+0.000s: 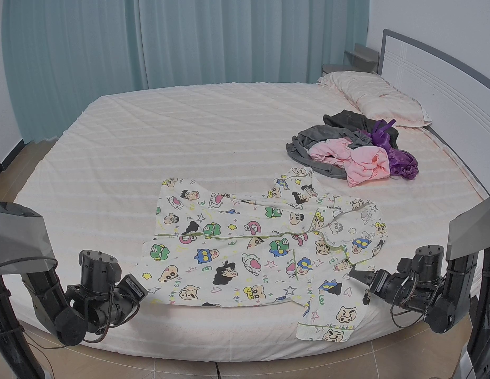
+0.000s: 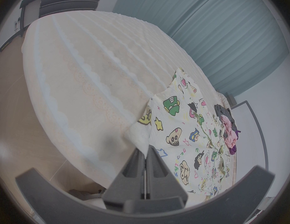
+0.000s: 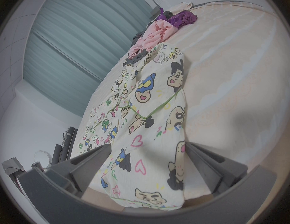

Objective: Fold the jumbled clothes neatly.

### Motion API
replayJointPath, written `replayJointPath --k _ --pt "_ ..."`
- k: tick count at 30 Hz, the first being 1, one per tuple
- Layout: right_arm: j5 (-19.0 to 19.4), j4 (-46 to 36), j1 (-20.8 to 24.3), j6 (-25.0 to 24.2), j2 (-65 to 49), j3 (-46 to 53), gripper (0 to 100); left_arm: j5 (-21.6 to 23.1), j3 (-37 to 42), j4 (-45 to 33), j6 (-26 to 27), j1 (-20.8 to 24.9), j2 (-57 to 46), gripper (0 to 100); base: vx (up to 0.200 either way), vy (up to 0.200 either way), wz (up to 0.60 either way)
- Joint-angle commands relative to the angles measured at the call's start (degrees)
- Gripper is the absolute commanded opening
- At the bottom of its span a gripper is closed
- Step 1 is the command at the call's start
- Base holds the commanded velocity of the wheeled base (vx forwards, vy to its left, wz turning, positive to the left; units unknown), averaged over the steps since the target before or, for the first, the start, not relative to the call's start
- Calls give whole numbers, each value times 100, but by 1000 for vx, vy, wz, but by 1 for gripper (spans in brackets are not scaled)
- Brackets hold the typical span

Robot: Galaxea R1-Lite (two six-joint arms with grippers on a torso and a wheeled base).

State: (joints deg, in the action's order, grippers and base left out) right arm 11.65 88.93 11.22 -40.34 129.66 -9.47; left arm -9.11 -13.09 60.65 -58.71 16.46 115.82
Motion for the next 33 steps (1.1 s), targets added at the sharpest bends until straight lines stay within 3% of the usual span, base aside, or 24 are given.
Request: replayJointPath --k 1,10,14,15,25,29,33 --pt "4 -16 -5 52 279 -239 0 -3 8 -18 0 -2 -95 0 0 0 0" --pt "4 -86 -410 263 103 -1057 0 -21 -44 -115 0 -2 -130 0 0 0 0" --pt "21 -684 -427 404 95 -1610 0 -118 -53 -123 0 -2 -104 0 0 0 0" --pt "47 -825 -436 457 103 -1716 100 -118 -53 -123 0 7 -95 0 0 0 0" --pt "188 -1132 -541 545 -239 -1452 100 -118 -35 -123 0 -2 -86 0 0 0 0" --pt "478 -1062 -998 606 -661 -819 100 -118 -62 -115 0 -2 -69 0 0 0 0" --pt "575 -1053 -1060 624 -1083 -143 100 -118 -62 -106 9 -2 -77 0 0 0 0"
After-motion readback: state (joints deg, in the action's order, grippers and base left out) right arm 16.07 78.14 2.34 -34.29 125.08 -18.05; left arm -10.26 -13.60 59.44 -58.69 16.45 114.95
